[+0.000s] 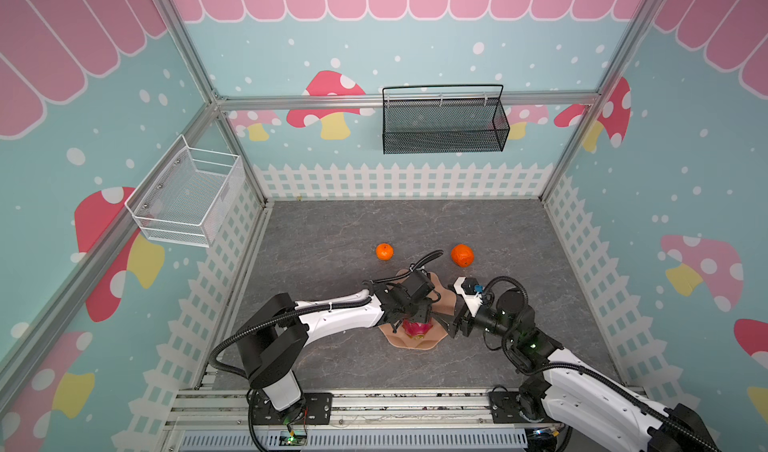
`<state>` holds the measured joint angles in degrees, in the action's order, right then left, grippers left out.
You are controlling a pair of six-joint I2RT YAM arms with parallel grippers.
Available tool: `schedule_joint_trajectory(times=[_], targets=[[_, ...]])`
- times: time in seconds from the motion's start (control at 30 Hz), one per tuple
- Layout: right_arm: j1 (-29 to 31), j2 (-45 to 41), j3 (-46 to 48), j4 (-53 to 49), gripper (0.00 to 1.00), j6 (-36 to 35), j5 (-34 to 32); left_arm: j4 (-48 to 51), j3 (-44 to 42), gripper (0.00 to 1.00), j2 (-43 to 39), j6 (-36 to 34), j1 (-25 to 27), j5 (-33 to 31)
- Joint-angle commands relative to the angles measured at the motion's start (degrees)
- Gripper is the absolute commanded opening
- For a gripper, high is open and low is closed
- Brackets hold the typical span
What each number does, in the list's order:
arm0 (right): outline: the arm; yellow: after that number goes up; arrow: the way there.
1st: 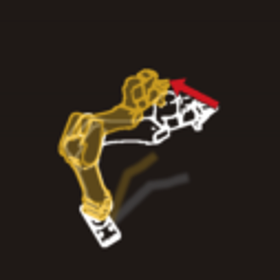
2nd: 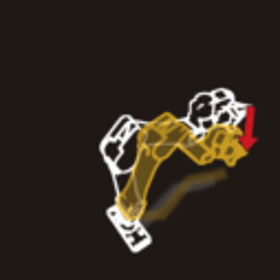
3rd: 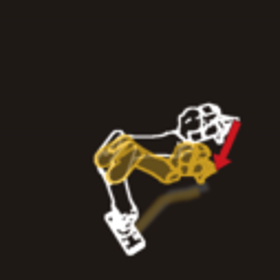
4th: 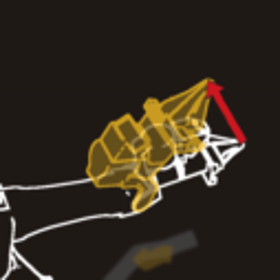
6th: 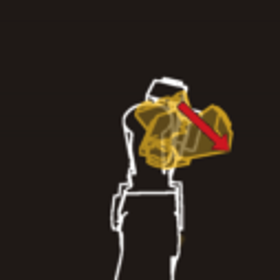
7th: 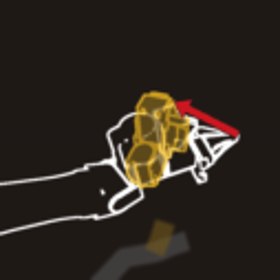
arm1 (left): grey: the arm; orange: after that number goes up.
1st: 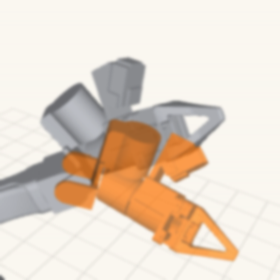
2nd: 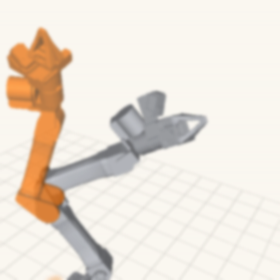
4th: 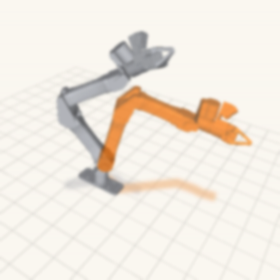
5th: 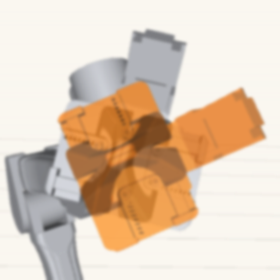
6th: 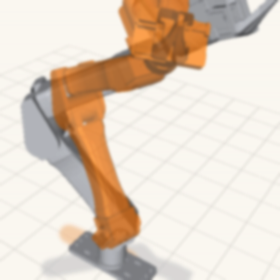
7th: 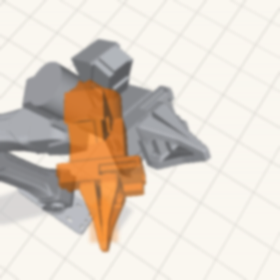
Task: Place and organize the fake fruits in the fruit bowl
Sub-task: 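Carry the dragon fruit over the pink bowl with the left gripper and release it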
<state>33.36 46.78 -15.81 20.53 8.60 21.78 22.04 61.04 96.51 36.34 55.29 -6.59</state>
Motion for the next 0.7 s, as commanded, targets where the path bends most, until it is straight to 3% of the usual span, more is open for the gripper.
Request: schedule_joint_trajectory(times=[0.0,0.27,0.43,0.67], targets=[[-0.23,0.54,0.68,0.11,0.98,-0.66,-1.68,-0.55,-2.31,0.73,-2.28,-0.16,0.44,-0.26],[-1.06,2.37,-0.03,0.82,0.98,2.51,-9.17,-3.52,-4.54,0.99,-9.44,-2.94,0.52,-2.22],[-6.12,5.83,-6.5,-6.51,0.98,10.85,-21.32,-3.41,-4.35,0.99,-14.55,-5.85,0.52,-3.45],[-16.12,24.95,-21.18,-14.56,0.98,9.35,-18.6,-2.86,-6.68,0.99,-23.21,-9.19,0.43,-1.63]])
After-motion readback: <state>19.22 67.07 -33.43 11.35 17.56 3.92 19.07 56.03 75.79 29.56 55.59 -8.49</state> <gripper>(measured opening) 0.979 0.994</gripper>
